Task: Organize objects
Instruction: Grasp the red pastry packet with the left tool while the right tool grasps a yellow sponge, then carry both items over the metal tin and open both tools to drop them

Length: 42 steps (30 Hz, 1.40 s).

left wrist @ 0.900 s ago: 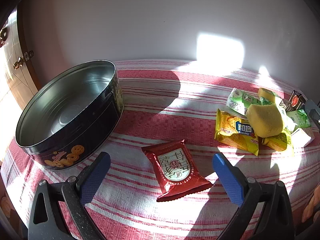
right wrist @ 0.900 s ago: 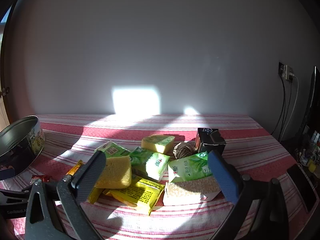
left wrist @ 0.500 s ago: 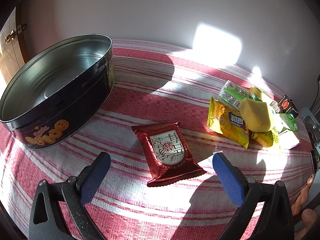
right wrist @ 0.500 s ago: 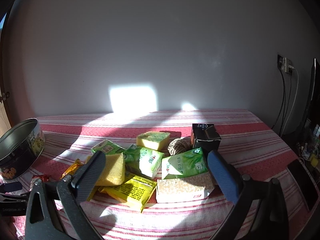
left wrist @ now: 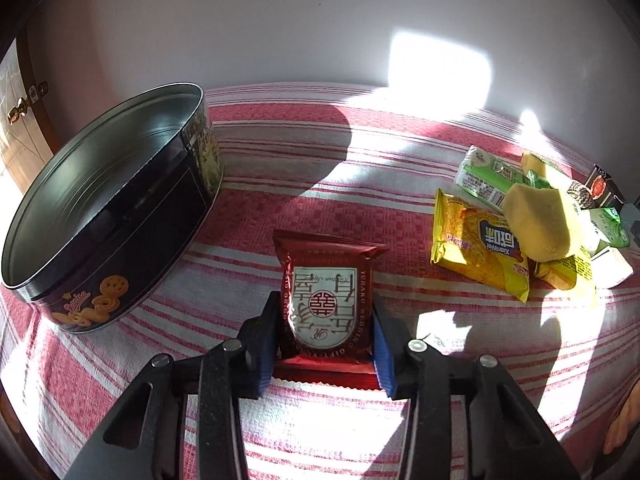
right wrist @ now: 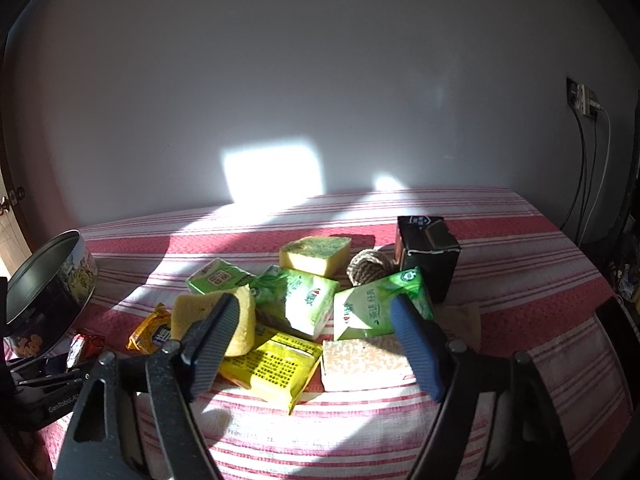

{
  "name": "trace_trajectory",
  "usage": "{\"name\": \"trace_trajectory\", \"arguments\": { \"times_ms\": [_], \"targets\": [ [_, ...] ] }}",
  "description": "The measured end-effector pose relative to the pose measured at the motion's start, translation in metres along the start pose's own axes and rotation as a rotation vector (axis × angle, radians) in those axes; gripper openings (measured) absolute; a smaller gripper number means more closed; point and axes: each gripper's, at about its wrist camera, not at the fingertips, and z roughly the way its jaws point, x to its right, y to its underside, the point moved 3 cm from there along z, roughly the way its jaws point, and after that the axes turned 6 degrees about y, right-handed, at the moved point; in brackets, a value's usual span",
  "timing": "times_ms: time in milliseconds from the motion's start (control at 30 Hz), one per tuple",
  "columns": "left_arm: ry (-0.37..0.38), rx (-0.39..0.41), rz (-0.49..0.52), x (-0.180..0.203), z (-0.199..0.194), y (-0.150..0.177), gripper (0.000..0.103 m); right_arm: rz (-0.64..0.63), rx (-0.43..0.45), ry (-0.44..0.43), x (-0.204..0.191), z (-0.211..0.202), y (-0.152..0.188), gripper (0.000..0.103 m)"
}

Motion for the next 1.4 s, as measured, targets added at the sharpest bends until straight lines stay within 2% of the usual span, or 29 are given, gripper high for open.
{"name": "trace_trajectory", "arguments": {
  "times_ms": [133,333,500,533,600,767,933,1100,1300,1400],
  "targets": [
    [0.085,0.024,0.005,0.001,-0.006,0.0,0.041,-0.02,-0.034,-0.086,-0.017,0.004,0.004,0.08],
    [0.077,0.107,0.009,-0.009,-0.033,-0.007,0.041,-0.075,-0.162,-0.133,-0.055,0.035,0.008,0.084],
    [0.061,0.171,0.023,-0.02,-0.053,-0.018,0.041,-0.142,-0.244,-0.074,-0.08,0.062,0.013,0.083],
    [0.06,0.178,0.026,-0.022,-0.055,-0.019,0.041,-0.151,-0.262,-0.061,-0.082,0.067,0.015,0.075],
    [0.059,0.185,0.032,-0.024,-0.055,-0.021,0.041,-0.174,-0.247,-0.011,-0.084,0.069,0.017,0.068],
    [0.05,0.205,0.051,-0.03,-0.059,-0.022,0.041,-0.182,-0.219,-0.011,-0.085,0.06,0.018,0.066],
    [0.035,0.256,0.032,-0.051,-0.073,-0.031,0.041,-0.155,-0.095,-0.029,-0.099,0.021,-0.01,0.066],
    [-0.025,0.32,0.0,-0.084,-0.091,-0.043,0.041,-0.151,0.018,-0.107,-0.138,-0.014,-0.037,0.066],
    [-0.119,0.344,-0.096,-0.149,-0.1,-0.048,0.041,-0.162,0.052,-0.255,-0.207,-0.024,-0.051,0.066],
    [-0.166,0.335,-0.138,-0.179,-0.098,-0.047,0.041,-0.178,0.058,-0.298,-0.242,-0.024,-0.051,0.066]
  ]
}}
